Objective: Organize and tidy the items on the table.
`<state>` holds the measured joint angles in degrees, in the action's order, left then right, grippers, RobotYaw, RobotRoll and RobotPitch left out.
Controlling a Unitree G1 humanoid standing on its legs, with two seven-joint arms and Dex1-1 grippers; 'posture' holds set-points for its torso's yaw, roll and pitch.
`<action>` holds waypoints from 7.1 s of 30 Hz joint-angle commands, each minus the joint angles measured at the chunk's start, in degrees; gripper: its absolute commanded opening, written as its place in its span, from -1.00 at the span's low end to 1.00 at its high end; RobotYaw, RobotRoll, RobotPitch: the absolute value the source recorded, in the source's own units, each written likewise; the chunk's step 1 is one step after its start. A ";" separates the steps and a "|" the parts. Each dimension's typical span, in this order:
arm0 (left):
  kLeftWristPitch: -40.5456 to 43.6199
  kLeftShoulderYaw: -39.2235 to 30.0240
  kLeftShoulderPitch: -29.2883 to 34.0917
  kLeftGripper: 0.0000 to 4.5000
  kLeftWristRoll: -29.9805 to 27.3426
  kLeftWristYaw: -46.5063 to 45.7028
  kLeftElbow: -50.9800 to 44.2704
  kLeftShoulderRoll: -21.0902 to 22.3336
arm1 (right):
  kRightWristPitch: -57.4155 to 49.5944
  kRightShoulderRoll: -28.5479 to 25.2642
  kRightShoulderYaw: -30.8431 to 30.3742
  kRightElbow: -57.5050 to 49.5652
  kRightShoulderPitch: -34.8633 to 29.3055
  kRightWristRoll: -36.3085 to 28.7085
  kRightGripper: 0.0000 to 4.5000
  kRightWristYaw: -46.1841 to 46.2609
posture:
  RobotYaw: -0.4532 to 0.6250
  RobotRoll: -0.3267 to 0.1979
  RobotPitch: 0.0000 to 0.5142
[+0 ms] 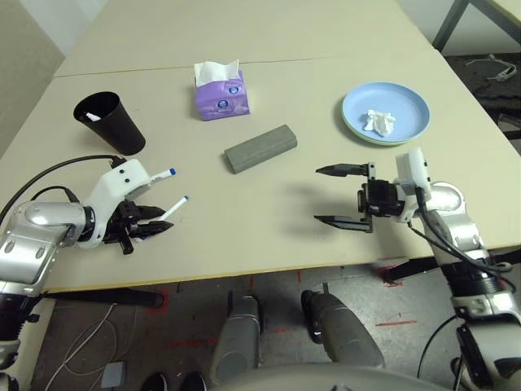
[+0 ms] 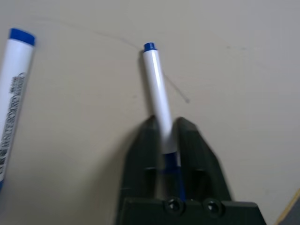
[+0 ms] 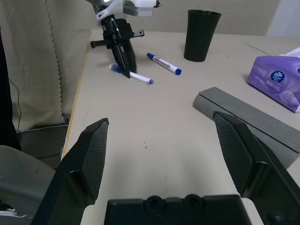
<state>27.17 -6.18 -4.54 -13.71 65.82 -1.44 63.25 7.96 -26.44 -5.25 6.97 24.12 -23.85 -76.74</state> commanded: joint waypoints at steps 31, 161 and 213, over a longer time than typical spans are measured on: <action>-29.22 -30.72 -18.20 -0.99 -2.95 -36.34 17.05 -18.01 | -8.94 5.66 0.60 1.28 -0.96 2.93 1.00 17.34 | -0.24 0.25 -0.14; -18.16 -31.39 -18.30 -0.87 -14.29 -21.86 18.86 -16.02 | -13.65 4.52 2.18 -7.71 -4.10 0.75 1.00 22.61 | -0.40 0.25 -0.13; -56.92 -21.84 -40.05 0.98 -7.17 -28.21 58.32 -17.32 | -16.94 3.59 2.76 -11.01 -3.86 -1.09 1.00 23.16 | -0.46 0.25 -0.07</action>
<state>-30.21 -27.26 -45.70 -20.30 36.50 57.84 45.04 -8.93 -23.20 -2.77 -4.44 20.20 -24.30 -53.87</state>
